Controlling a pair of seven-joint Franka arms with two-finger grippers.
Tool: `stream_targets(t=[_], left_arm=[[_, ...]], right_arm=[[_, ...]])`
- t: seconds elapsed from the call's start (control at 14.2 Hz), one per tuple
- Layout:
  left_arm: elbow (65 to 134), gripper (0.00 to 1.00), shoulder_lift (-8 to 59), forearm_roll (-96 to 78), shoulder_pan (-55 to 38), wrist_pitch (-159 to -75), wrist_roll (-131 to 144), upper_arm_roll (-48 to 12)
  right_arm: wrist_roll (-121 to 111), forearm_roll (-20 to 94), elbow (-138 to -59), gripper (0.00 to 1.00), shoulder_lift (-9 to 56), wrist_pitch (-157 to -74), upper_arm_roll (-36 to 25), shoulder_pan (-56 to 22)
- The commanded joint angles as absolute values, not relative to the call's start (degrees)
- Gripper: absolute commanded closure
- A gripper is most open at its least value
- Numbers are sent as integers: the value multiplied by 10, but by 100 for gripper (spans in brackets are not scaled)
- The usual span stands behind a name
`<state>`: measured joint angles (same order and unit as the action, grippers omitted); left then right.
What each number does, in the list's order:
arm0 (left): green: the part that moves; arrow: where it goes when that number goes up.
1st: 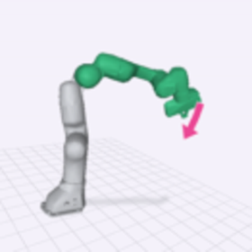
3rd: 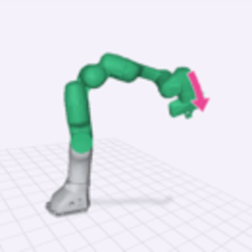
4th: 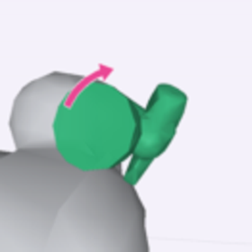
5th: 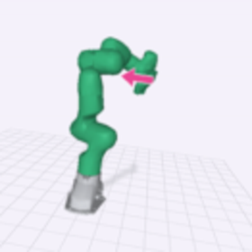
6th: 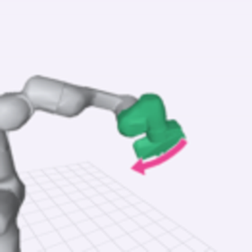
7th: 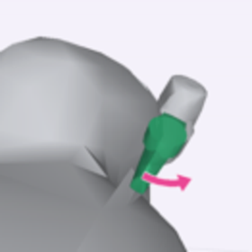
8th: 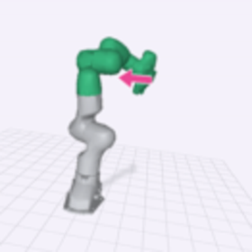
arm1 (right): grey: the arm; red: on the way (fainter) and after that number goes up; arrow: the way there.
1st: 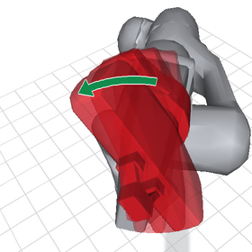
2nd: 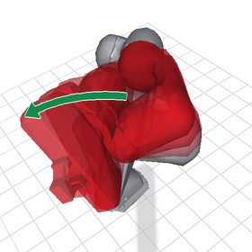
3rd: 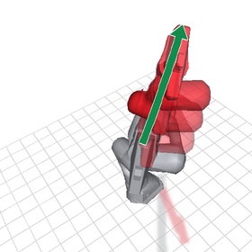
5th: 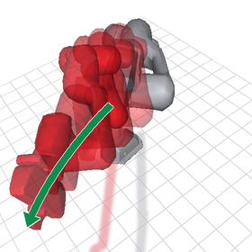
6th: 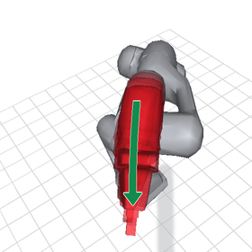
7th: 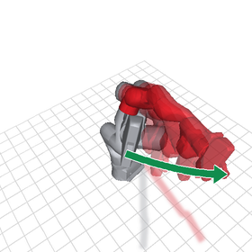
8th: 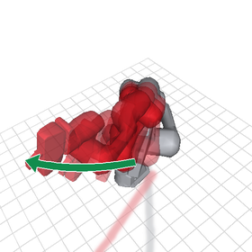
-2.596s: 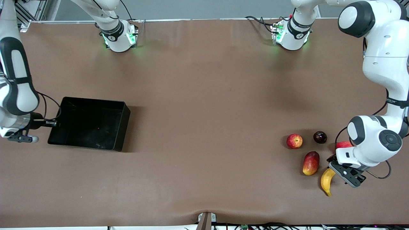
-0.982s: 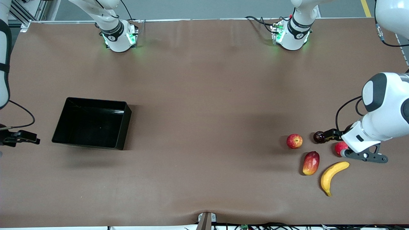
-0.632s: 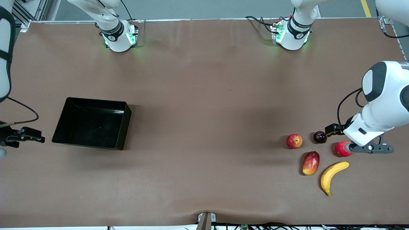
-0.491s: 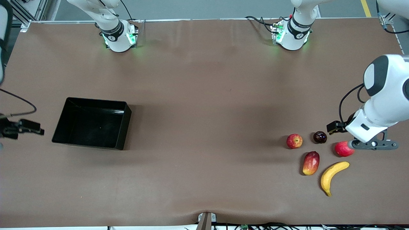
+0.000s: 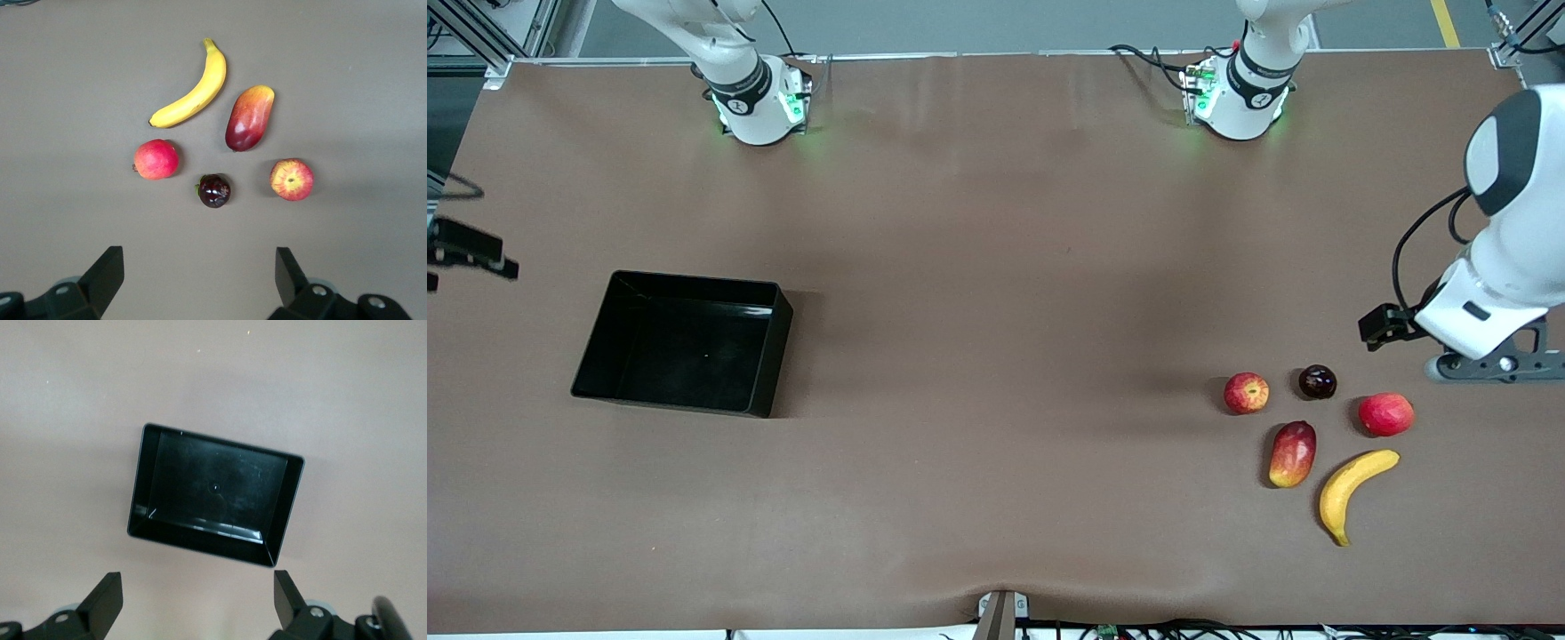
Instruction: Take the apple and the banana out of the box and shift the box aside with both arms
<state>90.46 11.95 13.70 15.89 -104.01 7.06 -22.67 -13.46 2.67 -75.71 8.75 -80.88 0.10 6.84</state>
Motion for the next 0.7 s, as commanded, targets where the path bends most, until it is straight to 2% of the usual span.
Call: stream_targets(t=[0.0,0.21,0.42,0.63], left_arm=[[914,0,82,98,166,-1013,75,-229],[912,0,53,89,164,-986,75,-229],[903,0,35,70,149,-961,69,-222],[901,0,17,70,64,-953,65,-151]], right_arm=[[-123,11,-870,0,-2,-833,1,60],[-125,11,-908,0,-46,-818,4,53],[-124,11,-917,0,-59,-822,3,48],[-123,10,-912,0,-56,-840,4,40]])
